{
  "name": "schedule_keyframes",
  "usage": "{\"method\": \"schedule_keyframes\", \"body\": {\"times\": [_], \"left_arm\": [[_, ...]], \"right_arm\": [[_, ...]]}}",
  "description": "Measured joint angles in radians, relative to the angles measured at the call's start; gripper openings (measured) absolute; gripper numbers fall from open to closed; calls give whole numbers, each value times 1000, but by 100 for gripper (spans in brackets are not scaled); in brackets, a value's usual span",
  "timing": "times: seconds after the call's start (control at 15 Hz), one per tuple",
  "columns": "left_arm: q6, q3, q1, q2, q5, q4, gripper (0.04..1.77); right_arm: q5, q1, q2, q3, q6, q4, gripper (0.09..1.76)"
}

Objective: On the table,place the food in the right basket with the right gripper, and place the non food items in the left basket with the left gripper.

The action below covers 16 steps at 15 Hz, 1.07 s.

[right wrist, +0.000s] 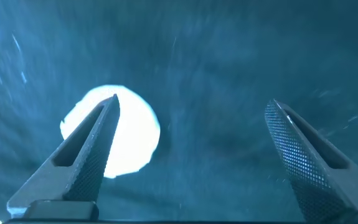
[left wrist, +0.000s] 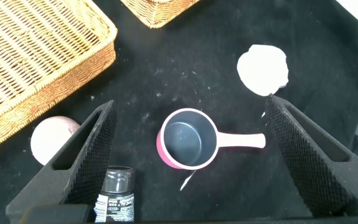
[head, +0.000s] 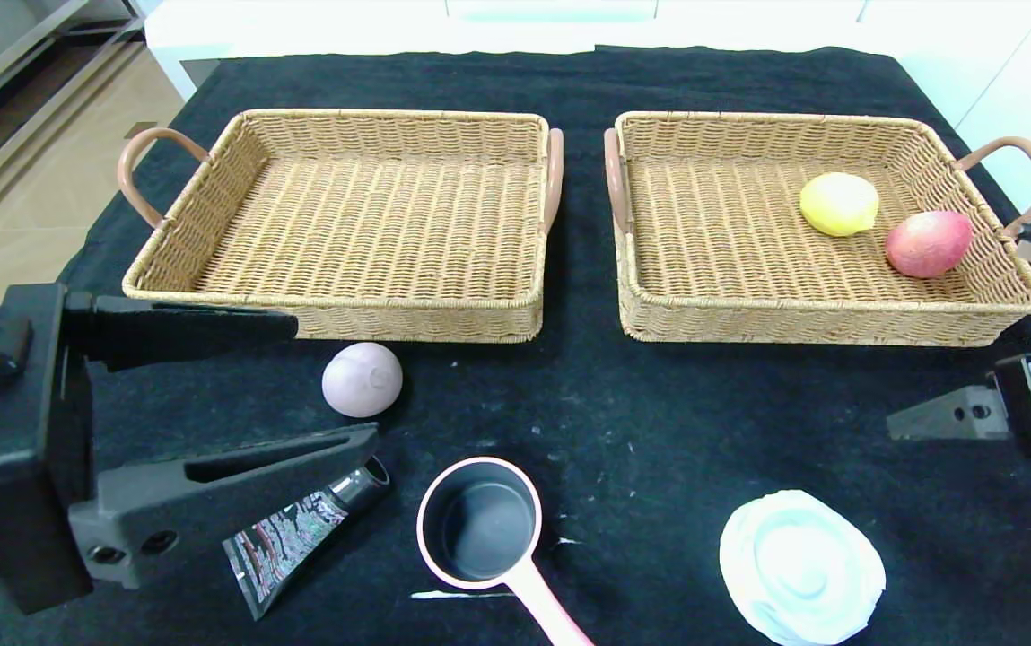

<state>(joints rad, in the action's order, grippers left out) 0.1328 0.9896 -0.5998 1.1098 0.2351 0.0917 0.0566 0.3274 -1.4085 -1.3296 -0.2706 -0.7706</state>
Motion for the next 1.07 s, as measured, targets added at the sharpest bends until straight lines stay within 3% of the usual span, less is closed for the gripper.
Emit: {"method": "schedule_keyframes", "body": {"times": [0.47, 1.07], "left_arm": [[0, 0, 0, 0, 0, 0, 172], [0, 0, 0, 0, -1, 0, 172]], "right_arm": [[6, 105, 5, 158, -1, 6, 170], [9, 143, -35, 226, -19, 16, 170]]}}
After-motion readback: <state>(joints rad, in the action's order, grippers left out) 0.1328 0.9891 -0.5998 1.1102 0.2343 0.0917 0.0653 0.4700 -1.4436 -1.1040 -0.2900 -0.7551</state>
